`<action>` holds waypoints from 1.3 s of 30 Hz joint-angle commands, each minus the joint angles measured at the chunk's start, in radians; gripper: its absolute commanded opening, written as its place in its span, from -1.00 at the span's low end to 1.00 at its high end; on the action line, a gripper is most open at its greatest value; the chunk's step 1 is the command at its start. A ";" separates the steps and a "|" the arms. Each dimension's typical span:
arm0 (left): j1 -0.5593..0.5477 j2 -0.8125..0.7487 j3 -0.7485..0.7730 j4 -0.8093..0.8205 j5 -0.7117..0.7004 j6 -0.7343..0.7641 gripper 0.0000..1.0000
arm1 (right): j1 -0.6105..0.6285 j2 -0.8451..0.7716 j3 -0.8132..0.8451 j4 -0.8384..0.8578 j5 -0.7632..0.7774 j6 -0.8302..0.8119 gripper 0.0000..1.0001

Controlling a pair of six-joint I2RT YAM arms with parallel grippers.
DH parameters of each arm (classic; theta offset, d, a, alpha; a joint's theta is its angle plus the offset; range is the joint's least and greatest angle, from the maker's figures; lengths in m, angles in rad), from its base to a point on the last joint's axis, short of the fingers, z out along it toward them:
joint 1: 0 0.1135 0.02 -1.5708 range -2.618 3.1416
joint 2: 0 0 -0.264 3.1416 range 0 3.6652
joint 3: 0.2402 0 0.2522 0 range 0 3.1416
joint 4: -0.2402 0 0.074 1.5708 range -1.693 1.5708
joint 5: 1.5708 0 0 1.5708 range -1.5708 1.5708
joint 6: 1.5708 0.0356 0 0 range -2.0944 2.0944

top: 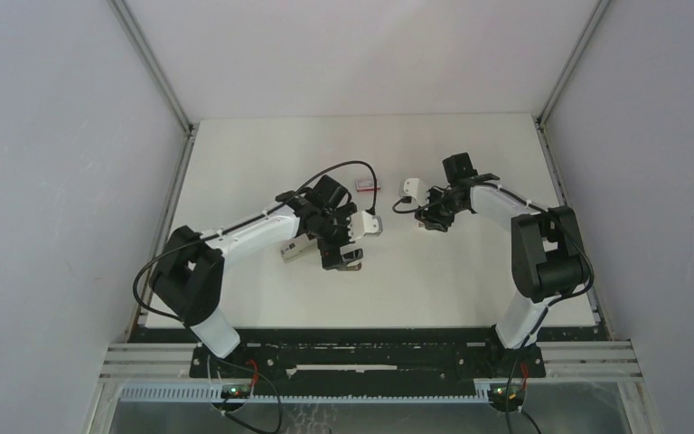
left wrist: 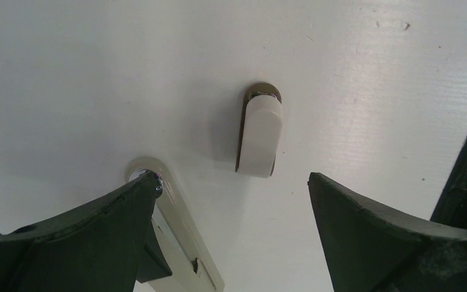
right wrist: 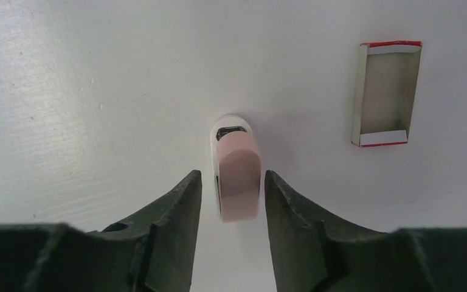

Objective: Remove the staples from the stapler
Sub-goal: Place the stapler at the center of the board, then pick up the stapler from the center of the board.

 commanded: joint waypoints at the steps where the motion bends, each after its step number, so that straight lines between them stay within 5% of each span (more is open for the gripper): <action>1: -0.023 0.028 0.079 0.045 -0.051 -0.036 0.99 | -0.009 -0.020 0.039 0.009 -0.004 -0.009 -0.09; 11: -0.048 0.073 0.101 0.037 -0.050 -0.023 0.99 | -0.059 -0.219 0.039 -0.057 -0.087 0.052 0.47; 18: -0.058 0.099 0.102 0.018 -0.033 -0.016 0.91 | -0.139 -0.417 0.036 -0.104 -0.131 0.149 0.54; 39: -0.085 0.109 0.107 0.087 -0.158 -0.118 -0.30 | -0.134 -0.837 -0.056 -0.067 -0.077 0.442 0.70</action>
